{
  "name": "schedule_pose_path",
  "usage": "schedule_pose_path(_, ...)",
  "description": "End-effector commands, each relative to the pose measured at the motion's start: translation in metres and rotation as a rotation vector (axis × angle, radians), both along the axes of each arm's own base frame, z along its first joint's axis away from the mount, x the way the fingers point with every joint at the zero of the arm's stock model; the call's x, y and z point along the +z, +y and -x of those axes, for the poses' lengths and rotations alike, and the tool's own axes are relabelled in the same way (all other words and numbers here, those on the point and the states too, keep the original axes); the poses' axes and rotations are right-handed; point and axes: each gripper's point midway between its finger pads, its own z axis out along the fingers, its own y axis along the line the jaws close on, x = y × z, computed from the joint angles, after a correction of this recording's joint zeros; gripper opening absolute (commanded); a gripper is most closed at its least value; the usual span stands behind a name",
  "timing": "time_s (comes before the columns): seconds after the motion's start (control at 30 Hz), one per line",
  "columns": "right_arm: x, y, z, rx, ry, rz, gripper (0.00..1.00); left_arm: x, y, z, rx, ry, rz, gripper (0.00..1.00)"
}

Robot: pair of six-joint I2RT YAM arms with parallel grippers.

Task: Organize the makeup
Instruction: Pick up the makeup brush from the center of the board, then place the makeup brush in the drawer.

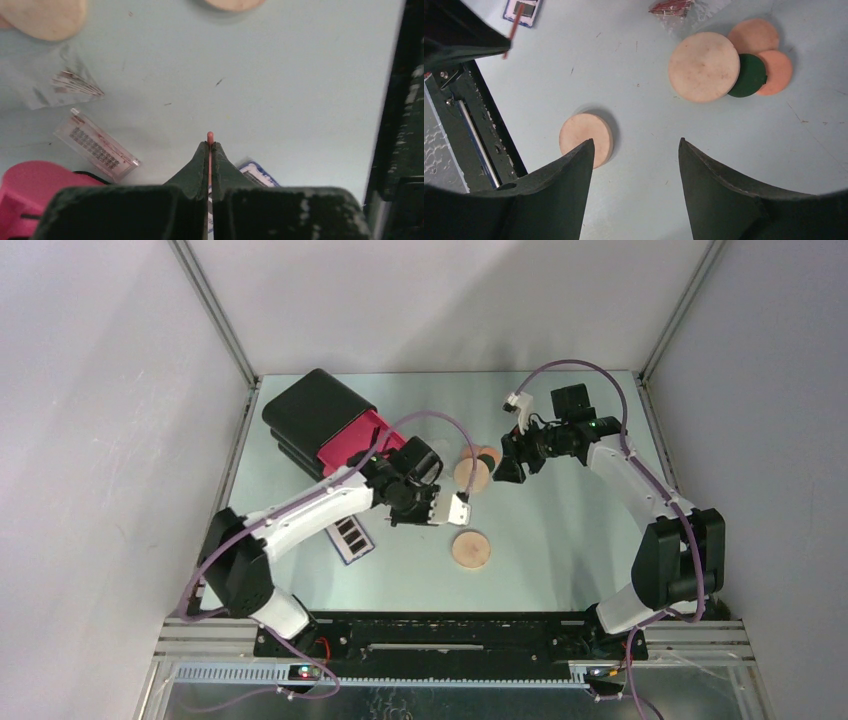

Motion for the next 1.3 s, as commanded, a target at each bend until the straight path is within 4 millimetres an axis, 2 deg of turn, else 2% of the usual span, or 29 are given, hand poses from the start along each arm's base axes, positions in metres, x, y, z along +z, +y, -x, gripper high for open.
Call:
schedule_pose_path(0.0, 0.017, -0.005, -0.002, -0.005, -0.063, -0.005, 0.71, 0.076, -0.02, 0.019, 0.097, 0.096, 0.268, 0.0)
schedule_pose_path(0.13, 0.016, -0.005, -0.002, -0.007, -0.061, -0.006, 0.71, 0.123, -0.022, 0.003, 0.221, 0.142, 0.445, 0.0)
schedule_pose_path(0.27, 0.017, -0.005, -0.003, -0.008, -0.064, -0.005, 0.71, 0.167, -0.015, -0.03, 0.387, 0.143, 0.62, 0.0)
schedule_pose_path(0.43, 0.016, -0.005, -0.002, -0.005, -0.061, -0.005, 0.71, 0.201, 0.016, -0.081, 0.647, 0.038, 0.772, 0.0)
schedule_pose_path(0.53, 0.016, -0.004, -0.002, -0.004, -0.061, -0.006, 0.71, 0.21, 0.044, -0.11, 0.813, -0.053, 0.811, 0.0)
schedule_pose_path(0.67, 0.016, -0.004, -0.002, -0.003, -0.059, -0.006, 0.71, 0.209, 0.074, -0.139, 0.99, -0.125, 0.819, 0.0)
schedule_pose_path(0.83, 0.016, -0.003, -0.002, 0.0, -0.061, -0.006, 0.71, 0.193, 0.096, -0.165, 1.118, -0.185, 0.766, 0.04)
schedule_pose_path(1.03, 0.016, -0.003, -0.001, 0.001, -0.061, -0.006, 0.71, 0.166, 0.101, -0.181, 1.187, -0.196, 0.739, 0.05)
schedule_pose_path(1.1, 0.016, -0.003, -0.001, 0.002, -0.061, -0.006, 0.71, 0.149, 0.1, -0.183, 1.203, -0.169, 0.711, 0.05)
schedule_pose_path(1.27, 0.016, -0.003, -0.001, 0.004, -0.061, -0.006, 0.71, 0.121, 0.105, -0.188, 1.242, -0.159, 0.642, 0.04)
